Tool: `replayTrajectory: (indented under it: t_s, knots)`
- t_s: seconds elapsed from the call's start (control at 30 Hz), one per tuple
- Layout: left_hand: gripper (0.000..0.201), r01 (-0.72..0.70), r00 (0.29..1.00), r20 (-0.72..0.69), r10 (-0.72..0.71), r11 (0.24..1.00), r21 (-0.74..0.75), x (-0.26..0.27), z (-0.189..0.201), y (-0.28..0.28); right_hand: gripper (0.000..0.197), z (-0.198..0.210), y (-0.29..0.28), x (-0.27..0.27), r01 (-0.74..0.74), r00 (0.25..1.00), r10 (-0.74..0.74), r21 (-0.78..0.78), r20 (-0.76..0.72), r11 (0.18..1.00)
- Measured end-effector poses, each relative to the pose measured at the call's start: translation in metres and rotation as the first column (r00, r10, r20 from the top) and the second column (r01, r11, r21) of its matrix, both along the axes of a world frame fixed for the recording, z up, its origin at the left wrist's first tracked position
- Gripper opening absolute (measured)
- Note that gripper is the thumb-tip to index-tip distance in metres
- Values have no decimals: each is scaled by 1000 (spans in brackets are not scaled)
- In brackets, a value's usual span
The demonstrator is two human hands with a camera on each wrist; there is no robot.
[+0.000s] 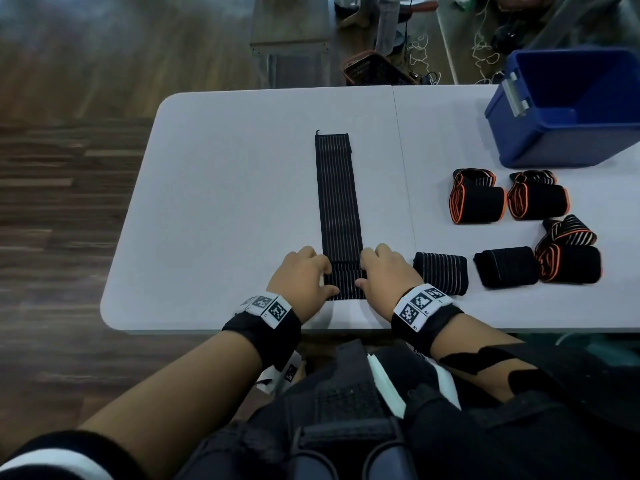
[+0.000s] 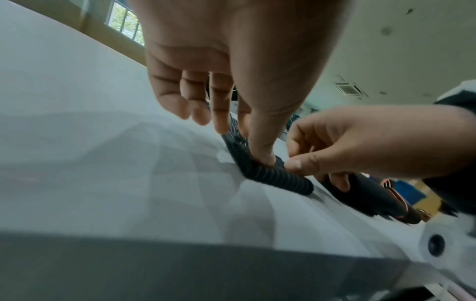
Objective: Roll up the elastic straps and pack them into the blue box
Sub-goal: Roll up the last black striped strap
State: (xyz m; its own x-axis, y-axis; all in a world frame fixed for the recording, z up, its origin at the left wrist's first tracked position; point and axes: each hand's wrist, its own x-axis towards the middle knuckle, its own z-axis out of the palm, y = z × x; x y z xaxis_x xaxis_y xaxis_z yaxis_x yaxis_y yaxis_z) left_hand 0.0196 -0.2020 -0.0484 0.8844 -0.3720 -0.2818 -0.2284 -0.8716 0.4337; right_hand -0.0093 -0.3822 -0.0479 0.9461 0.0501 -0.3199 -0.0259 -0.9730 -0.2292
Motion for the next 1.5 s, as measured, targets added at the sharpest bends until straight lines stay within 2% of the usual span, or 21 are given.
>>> replayTrajectory:
  t_s: [0.1, 0.17, 0.3, 0.43, 0.6, 0.7, 0.77, 0.9, 1.07, 1.2, 1.33, 1.5]
  knots:
    - [35, 104, 993, 52, -107, 993, 61, -4, -7, 0, 18, -7, -1, -1, -79, 996, 80, -24, 47, 997]
    - [36, 156, 983, 79, -165, 982, 108, -4, -9, 0, 19, -8, -3, -1, -101, 994, 102, -30, 38, 994]
    - [47, 223, 964, 108, -241, 962, 155, -4, -8, 4, 40, -5, -8, -6, -138, 990, 138, -39, 7, 990]
    - [57, 282, 945, 114, -307, 940, 193, -8, -10, 4, 59, -2, -9, -12, -228, 974, 224, -128, -45, 965]
    - [57, 236, 967, 79, -243, 967, 92, -7, -15, 3, 41, 1, -7, -12, -235, 972, 235, -84, -9, 968]
    - [51, 152, 987, 53, -149, 988, -40, -8, -18, 5, 41, 0, -9, -5, -125, 991, 127, 67, -38, 990]
    - [43, 13, 1000, 26, -9, 987, -157, -8, -17, 5, 40, 1, -11, 2, -33, 997, 44, 174, -60, 984]
    - [29, -287, 958, -113, 264, 907, -308, -2, -17, 1, 36, 3, -13, 13, 134, 991, -123, 324, -53, 936]
    - [20, -457, 889, -201, 411, 827, -327, 8, -17, -5, 26, -3, -15, 32, 278, 959, -275, 373, -61, 885]
    - [18, -499, 867, -205, 455, 796, -343, 11, -18, -7, 17, -3, -12, 40, 268, 963, -259, 350, -73, 898]
    - [13, -465, 885, -167, 434, 817, -341, 13, -20, -11, 12, -8, -14, 37, 215, 977, -204, 361, -67, 908]
    - [4, -380, 925, -108, 364, 874, -304, 13, -17, -13, 52, -12, -17, 30, 122, 991, -93, 344, -99, 931]
